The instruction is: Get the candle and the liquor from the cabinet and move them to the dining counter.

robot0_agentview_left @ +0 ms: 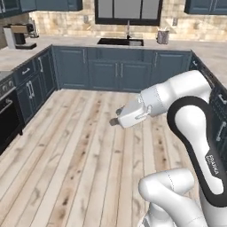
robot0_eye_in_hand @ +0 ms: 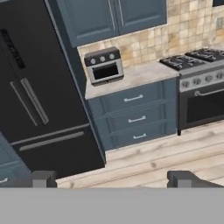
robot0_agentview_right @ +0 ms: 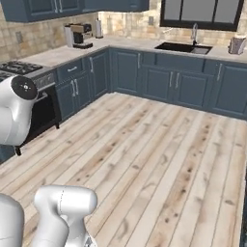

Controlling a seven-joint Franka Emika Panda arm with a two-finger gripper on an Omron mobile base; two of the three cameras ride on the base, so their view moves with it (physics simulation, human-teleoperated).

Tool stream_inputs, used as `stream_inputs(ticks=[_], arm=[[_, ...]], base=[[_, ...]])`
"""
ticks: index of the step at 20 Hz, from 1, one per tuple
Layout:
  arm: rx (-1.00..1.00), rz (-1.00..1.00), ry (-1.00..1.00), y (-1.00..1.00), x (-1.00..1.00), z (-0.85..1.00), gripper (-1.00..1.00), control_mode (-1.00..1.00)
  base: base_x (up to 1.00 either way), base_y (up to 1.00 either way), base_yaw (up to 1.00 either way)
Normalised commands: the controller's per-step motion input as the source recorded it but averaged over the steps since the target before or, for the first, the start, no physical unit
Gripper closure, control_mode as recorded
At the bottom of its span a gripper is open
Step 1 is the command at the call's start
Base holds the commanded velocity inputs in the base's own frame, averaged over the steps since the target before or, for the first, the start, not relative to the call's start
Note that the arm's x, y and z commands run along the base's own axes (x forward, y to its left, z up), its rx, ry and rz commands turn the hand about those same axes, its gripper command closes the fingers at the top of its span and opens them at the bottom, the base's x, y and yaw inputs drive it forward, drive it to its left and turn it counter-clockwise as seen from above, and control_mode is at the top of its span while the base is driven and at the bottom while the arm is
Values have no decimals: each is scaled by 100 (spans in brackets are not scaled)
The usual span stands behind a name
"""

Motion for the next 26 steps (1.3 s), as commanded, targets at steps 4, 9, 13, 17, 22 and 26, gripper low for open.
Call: stream_inputs(ticks=[4,9,13,17,22,26], arm=[[0,0,0,0,0,0,-100,100],[0,0,0,0,0,0,-100,100],[0,0,0,0,0,0,-100,100],[0,0,0,0,0,0,-100,100],[0,0,0,0,0,0,-100,100],[0,0,0,0,0,0,-100,100]], base=[[100,62,0],[100,41,0],[100,32,1],[100,10,6],[100,6,10],[100,4,13]])
